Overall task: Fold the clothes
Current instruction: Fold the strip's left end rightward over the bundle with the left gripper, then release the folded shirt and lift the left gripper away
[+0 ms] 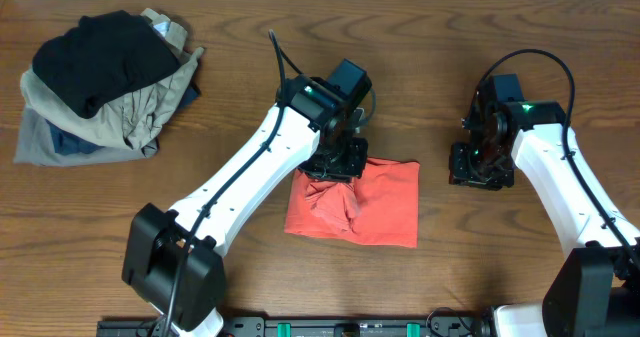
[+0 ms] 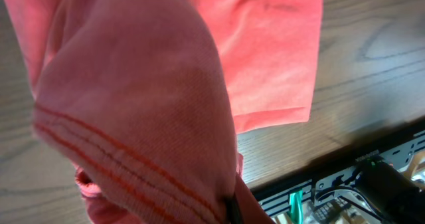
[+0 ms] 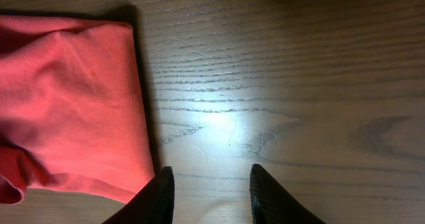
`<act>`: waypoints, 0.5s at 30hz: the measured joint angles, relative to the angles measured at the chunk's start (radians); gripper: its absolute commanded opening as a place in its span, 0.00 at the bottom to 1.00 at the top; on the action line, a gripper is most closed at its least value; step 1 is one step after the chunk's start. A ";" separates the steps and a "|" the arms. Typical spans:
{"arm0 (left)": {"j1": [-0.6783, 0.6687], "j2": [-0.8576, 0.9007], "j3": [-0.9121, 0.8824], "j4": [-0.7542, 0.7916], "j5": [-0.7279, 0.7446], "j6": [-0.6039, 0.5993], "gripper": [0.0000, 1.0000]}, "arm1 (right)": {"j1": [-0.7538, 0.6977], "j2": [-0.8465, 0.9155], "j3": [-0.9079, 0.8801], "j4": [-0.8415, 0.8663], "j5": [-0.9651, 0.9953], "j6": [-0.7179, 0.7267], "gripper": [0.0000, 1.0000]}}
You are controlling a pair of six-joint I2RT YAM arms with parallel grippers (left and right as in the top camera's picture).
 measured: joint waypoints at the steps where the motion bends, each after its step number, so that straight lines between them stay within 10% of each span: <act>1: -0.003 -0.003 0.002 -0.002 -0.002 0.005 0.11 | 0.000 0.000 0.000 0.000 0.000 0.000 0.36; 15: -0.122 0.008 -0.006 0.105 0.001 0.011 0.15 | 0.000 0.000 0.000 -0.005 0.000 0.000 0.36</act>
